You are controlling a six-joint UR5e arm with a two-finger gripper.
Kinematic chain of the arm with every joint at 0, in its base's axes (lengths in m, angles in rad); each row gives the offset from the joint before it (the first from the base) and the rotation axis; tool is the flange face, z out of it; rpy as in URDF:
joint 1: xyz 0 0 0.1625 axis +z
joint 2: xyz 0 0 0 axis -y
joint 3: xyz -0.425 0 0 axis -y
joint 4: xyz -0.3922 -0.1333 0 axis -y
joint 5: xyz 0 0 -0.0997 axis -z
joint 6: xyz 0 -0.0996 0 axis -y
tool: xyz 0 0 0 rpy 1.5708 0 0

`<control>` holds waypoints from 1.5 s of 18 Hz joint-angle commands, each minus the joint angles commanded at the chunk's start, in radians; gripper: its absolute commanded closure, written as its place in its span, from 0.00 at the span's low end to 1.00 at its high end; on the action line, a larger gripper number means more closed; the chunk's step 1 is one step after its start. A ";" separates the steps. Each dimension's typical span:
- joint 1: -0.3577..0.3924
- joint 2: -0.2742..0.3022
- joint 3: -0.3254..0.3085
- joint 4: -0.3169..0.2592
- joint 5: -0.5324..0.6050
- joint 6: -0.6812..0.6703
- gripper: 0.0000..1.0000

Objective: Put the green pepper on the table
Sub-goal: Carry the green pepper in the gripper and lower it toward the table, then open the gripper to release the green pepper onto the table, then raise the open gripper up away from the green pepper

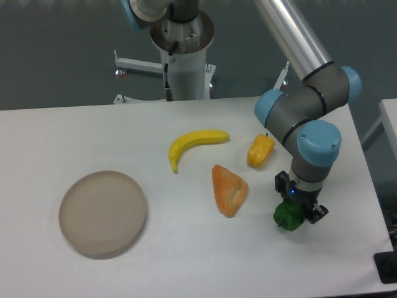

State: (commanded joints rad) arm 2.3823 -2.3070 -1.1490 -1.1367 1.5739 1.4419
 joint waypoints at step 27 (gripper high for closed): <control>-0.046 0.209 -0.014 -0.340 -0.028 -0.035 0.00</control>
State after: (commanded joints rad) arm 2.3363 -2.0985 -1.1628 -1.4770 1.5462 1.4065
